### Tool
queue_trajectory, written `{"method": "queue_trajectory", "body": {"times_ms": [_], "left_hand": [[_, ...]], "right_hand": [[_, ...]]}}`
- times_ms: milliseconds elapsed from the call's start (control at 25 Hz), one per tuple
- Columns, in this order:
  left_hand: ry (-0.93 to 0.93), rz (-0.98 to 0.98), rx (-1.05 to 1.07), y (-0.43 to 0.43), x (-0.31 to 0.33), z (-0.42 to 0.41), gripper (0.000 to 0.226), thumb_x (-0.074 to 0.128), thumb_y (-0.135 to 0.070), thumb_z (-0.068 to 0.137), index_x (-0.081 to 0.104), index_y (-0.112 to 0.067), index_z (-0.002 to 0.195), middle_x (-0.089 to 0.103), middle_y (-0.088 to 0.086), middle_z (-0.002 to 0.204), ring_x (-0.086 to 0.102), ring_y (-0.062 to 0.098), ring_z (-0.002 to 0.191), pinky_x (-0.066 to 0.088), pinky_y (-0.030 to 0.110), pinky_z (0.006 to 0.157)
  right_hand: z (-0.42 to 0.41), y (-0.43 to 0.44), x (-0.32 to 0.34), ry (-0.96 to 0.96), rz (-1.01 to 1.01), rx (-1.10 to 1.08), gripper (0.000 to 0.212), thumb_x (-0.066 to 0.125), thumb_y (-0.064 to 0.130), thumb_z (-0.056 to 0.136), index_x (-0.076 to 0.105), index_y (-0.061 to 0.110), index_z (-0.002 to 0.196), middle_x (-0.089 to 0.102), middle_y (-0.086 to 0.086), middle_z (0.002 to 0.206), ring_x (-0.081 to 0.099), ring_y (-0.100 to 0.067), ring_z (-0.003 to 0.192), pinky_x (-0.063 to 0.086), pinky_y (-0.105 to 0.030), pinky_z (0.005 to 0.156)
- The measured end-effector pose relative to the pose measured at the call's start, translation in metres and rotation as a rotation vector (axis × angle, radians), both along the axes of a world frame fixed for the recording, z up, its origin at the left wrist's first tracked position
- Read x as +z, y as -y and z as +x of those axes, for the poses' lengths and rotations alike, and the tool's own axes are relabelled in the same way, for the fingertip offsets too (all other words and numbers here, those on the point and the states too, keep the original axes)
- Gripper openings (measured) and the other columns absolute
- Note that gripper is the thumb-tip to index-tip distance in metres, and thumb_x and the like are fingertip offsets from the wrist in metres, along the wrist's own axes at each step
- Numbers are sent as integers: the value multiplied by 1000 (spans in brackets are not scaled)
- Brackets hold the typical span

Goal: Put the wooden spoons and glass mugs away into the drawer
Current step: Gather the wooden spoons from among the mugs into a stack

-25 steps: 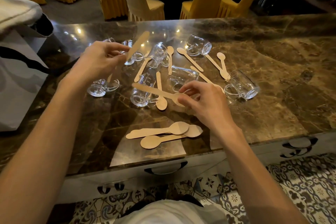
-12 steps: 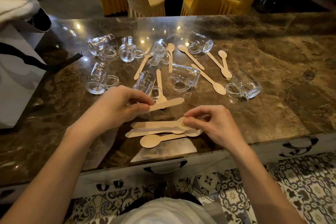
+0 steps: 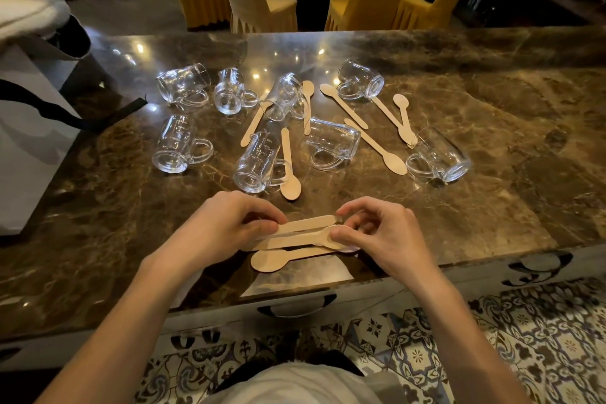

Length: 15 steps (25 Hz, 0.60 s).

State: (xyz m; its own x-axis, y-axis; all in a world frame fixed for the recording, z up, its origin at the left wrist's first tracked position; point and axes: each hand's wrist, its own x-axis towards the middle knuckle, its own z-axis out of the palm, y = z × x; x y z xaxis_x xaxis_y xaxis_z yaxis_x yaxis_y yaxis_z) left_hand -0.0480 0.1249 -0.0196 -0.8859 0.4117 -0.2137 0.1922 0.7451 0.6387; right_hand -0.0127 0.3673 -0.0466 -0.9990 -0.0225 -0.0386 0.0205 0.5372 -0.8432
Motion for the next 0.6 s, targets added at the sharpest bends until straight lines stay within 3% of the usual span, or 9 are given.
{"method": "queue_trajectory", "body": {"times_ms": [320, 600], "left_hand": [[-88, -42, -16, -5, -11, 1, 15, 63, -28, 87, 70, -38, 96, 61, -20, 88, 57, -1, 83, 46, 19, 73], [-133, -127, -62, -4, -14, -1, 19, 59, -31, 90, 68, -39, 104, 62, -19, 99, 56, -2, 86, 40, 10, 67]], "right_hand": [[3, 3, 0, -84, 259, 6, 18, 75, 45, 71, 70, 35, 84, 61, 22, 71, 52, 12, 71, 34, -10, 56], [0, 3, 1, -108, 336, 40, 15, 71, 48, 75, 68, 36, 84, 59, 22, 76, 50, 9, 70, 39, -14, 60]]}}
